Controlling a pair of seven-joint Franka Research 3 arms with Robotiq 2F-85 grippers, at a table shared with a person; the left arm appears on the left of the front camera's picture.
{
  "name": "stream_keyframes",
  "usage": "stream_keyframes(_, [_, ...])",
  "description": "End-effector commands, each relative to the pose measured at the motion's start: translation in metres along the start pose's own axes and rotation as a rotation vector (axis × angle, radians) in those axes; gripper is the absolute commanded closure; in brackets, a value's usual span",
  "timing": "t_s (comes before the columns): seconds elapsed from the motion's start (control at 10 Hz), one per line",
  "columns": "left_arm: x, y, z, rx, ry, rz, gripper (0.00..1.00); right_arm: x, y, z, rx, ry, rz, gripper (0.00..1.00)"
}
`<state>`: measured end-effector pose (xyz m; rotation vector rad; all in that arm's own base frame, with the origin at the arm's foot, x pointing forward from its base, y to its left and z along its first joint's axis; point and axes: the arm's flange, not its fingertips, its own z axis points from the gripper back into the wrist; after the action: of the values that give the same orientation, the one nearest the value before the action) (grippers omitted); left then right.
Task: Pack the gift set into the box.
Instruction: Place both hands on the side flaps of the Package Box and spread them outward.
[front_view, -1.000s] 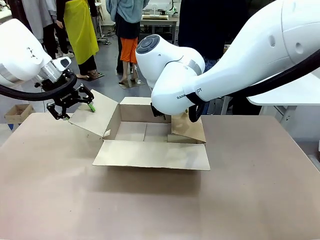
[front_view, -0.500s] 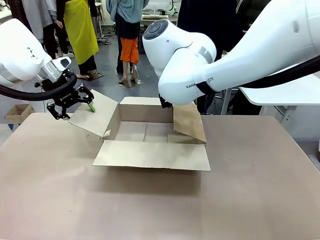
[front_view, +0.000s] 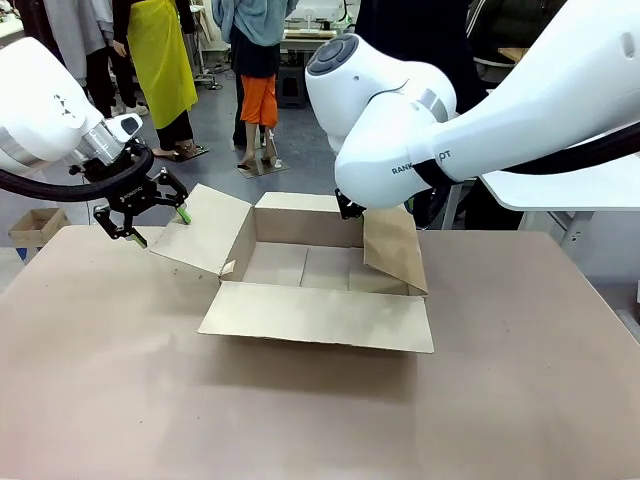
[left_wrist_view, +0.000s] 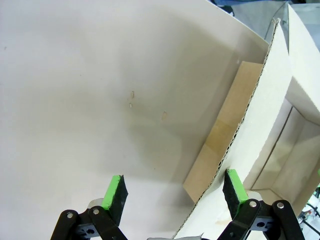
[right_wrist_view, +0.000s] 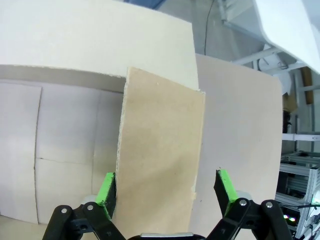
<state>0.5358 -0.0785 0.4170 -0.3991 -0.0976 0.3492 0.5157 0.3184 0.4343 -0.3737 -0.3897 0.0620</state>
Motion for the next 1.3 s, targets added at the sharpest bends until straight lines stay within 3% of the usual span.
stream_keyframes(0.0, [-0.002,-0.001,0.003,0.016,-0.01,0.008,0.0,-0.01,-0.025,0.013,0.032,-0.002,0.011,0.0])
stream_keyframes(0.5, [-0.002,-0.001,0.003,0.016,-0.01,0.008,0.0,-0.022,-0.07,0.031,0.03,0.048,-0.003,0.0])
stream_keyframes(0.7, [-0.002,-0.001,0.003,0.016,-0.01,0.008,0.0,-0.026,-0.087,0.039,-0.069,0.098,0.012,0.0])
stream_keyframes(1.0, [-0.002,-0.001,0.003,0.016,-0.01,0.008,0.0,-0.03,-0.121,0.04,0.02,0.141,-0.013,0.0])
stream_keyframes(1.2, [-0.002,-0.001,0.003,0.016,-0.01,0.008,0.0,-0.034,-0.139,0.016,0.089,0.21,-0.033,0.0])
